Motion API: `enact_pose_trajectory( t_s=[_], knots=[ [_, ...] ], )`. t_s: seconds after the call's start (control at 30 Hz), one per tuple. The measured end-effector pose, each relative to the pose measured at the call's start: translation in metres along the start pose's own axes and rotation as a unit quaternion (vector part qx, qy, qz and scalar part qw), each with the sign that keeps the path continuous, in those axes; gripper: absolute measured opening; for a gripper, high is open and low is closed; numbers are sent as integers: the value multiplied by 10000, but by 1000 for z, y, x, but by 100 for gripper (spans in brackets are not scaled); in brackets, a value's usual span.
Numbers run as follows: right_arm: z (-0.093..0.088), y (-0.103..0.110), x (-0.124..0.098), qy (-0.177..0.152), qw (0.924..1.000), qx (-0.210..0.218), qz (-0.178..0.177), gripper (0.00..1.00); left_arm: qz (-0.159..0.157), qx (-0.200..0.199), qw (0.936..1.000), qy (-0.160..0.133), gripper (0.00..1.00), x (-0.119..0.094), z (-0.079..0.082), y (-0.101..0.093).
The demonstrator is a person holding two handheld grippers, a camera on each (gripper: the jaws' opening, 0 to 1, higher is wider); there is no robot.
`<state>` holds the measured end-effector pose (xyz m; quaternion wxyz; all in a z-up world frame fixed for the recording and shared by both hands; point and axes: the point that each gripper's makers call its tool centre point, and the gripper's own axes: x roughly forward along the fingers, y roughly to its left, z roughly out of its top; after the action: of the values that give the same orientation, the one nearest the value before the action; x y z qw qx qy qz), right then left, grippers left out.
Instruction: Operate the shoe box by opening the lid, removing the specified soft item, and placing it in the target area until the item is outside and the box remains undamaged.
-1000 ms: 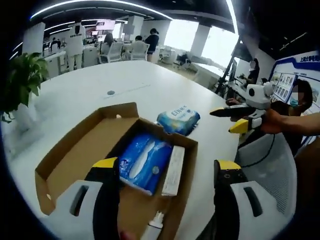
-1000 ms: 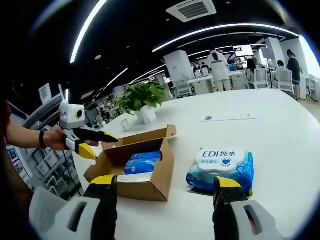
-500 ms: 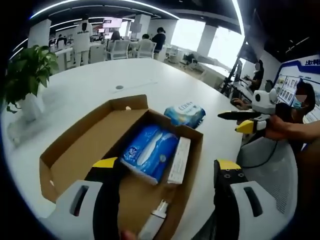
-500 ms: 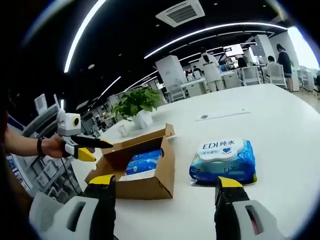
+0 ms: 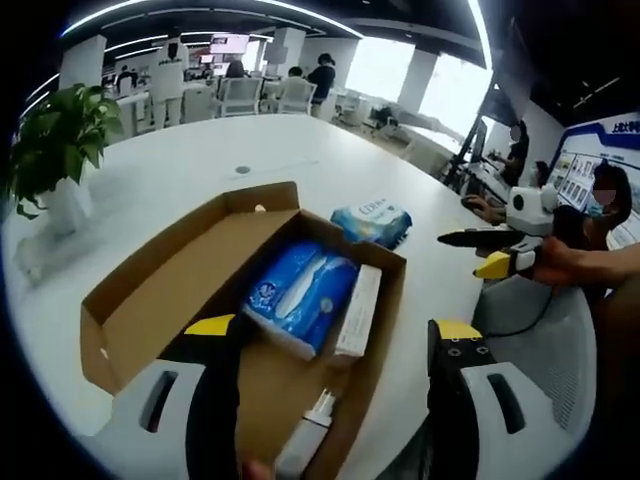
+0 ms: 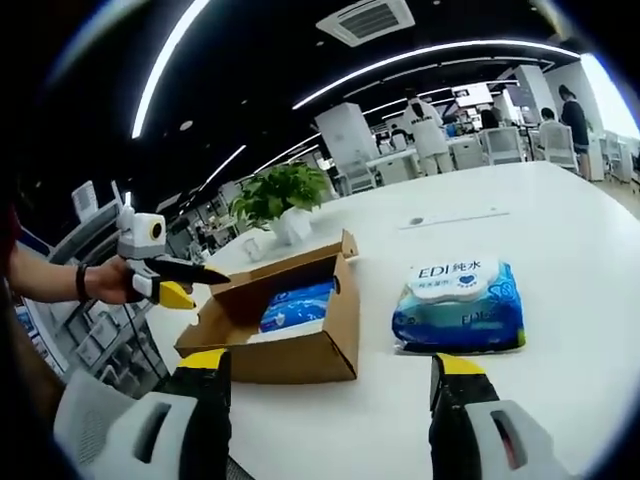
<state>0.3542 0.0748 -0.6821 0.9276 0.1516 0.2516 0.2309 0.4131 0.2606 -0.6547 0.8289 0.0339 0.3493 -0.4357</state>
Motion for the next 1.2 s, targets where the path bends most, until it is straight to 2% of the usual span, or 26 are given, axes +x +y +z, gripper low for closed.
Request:
enact_pose_trajectory(
  t_s=[0.4,0.8,1.03,1.2],
  knots=[
    [3,0,-5,-72,10000,-37,-21,81,61,91,9999,-36,76,0,4,8],
    [-8,9,0,152,9997,-138,137,80,366,163,9991,110,70,9,0,24],
    [-11,10,0,225,9995,-184,155,79,274,248,9992,157,70,22,6,21],
    [-12,8,0,209,9996,-91,166,79,218,310,9990,226,70,25,1,17]
  ],
)
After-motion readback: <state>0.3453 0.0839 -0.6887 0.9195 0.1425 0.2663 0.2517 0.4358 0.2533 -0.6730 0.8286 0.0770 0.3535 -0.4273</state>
